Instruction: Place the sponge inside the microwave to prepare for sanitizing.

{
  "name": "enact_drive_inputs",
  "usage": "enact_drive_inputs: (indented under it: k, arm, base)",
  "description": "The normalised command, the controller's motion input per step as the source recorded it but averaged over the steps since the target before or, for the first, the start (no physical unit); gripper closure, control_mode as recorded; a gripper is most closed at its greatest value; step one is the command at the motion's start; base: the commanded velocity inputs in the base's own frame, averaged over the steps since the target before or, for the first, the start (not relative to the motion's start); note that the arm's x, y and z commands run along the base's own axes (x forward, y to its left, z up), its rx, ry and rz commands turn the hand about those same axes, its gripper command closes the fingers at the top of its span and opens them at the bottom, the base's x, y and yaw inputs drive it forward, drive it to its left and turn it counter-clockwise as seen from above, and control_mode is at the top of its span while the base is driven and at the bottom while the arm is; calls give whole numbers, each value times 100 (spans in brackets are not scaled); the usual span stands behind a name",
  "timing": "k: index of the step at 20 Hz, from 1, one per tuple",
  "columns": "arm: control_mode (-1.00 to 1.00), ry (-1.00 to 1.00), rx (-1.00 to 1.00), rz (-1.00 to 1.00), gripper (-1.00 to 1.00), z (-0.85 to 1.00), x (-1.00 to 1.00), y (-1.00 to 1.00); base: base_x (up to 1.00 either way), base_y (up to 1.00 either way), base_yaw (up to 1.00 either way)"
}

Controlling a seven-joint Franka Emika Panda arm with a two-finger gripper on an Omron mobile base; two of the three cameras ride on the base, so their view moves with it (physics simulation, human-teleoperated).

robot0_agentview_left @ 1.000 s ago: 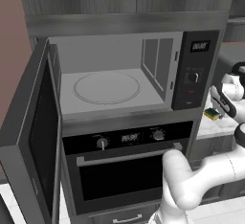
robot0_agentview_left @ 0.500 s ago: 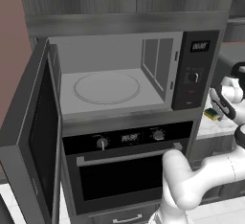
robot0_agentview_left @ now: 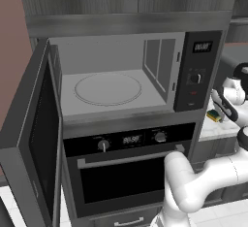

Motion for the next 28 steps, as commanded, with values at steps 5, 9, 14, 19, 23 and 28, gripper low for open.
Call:
enact_drive_inputs:
  k: [5, 9, 14, 19, 23, 28]
  arm:
    - [-100, 0, 0, -1, 100, -3, 4, 0]
    - [-100, 0, 1, -1, 100, -10, 1, 0]
    - [-100, 0, 1, -1, 100, -10, 2, 0]
    - [-100, 0, 0, -1, 100, -1, 0, 0]
    - [-100, 0, 0, -5, 100, 11, -31, -2]
    - [-100, 0, 0, -12, 100, 24, -55, 0]
  base:
    - [0, 0, 0]
    - [0, 0, 0]
    - [0, 0, 0]
    - [0, 0, 0]
    - [0, 0, 0]
    - [0, 0, 0]
